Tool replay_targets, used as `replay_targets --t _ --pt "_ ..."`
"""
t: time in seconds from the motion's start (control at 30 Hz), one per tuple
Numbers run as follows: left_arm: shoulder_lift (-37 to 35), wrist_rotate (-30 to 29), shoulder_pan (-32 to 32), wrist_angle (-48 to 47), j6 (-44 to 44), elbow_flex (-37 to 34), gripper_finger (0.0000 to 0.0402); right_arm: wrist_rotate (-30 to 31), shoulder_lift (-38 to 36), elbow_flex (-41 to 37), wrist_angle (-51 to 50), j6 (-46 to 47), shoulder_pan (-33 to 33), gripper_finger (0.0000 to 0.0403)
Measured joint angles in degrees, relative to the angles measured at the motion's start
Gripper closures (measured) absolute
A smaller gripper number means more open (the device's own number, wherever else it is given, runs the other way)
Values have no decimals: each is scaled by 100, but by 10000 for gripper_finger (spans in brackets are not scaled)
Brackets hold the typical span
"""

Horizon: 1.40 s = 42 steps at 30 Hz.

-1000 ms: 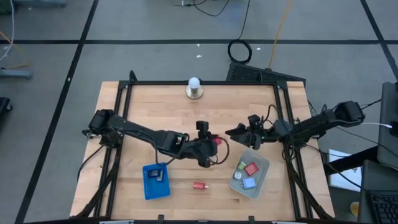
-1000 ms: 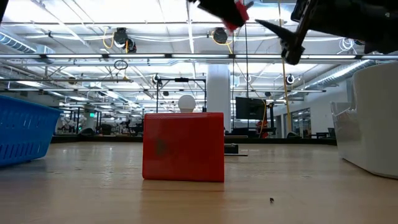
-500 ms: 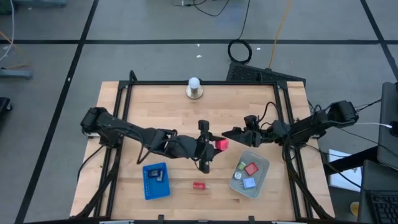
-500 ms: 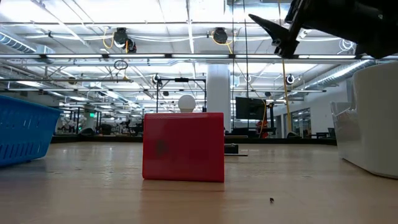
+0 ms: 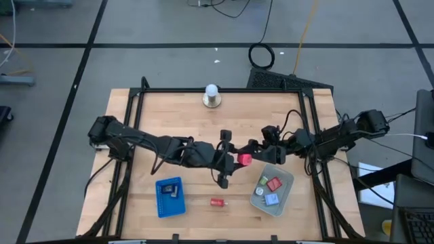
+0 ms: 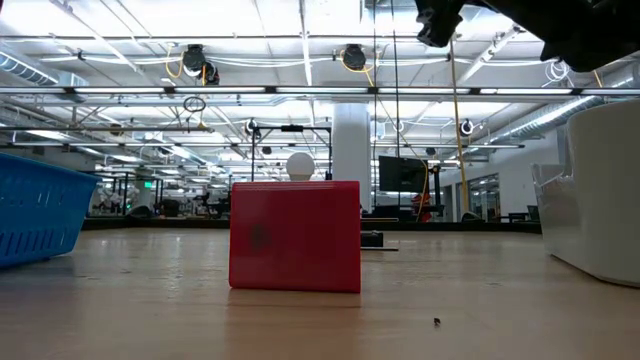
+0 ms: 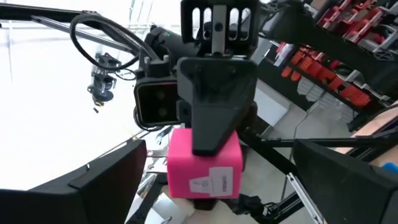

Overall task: Pick & Place Office items
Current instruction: Put the pink charger adapter into the gray bin

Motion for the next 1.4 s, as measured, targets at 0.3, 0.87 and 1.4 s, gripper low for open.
replay_targets --t 0.3,0.87,1.4 --pt "-2 240 149 32 -46 -2 253 28 0 0 4 -41 26 3" --pt "0 -10 179 -379 -198 -11 253 -104 0 0 24 -89 62 3" --pt "0 -2 293 -328 -187 -10 253 59 -2 0 26 -241 70 3"
